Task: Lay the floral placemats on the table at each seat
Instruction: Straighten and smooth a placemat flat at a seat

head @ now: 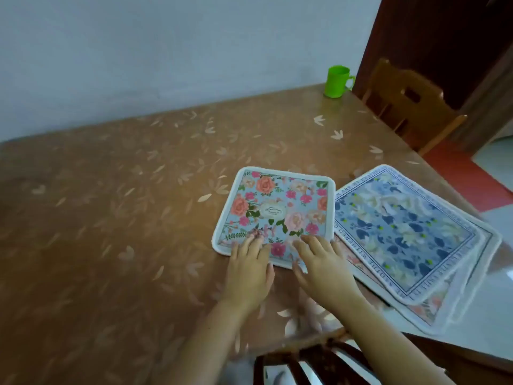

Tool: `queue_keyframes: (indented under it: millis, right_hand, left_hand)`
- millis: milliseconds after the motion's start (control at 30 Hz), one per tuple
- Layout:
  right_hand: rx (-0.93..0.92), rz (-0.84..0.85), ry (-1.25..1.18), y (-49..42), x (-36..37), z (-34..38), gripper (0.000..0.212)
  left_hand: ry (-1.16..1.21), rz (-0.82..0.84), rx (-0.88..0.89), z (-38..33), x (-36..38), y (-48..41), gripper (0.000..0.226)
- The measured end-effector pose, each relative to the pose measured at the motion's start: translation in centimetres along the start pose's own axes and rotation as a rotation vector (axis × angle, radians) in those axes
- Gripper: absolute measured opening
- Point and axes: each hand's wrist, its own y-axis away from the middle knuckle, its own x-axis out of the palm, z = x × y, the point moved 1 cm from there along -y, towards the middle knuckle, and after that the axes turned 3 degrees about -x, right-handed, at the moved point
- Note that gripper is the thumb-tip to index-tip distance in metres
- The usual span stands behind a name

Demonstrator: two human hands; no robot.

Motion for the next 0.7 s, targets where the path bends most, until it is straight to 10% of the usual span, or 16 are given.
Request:
queue_keyframes:
  millis: [700]
  right_hand:
    - [-0.076, 0.115, -0.085, -2.1, 9.6, -3.9, 0.048]
  left_hand:
    - [0.252, -0.003, -0.089, 3.6, 8.3, -2.1, 0.035]
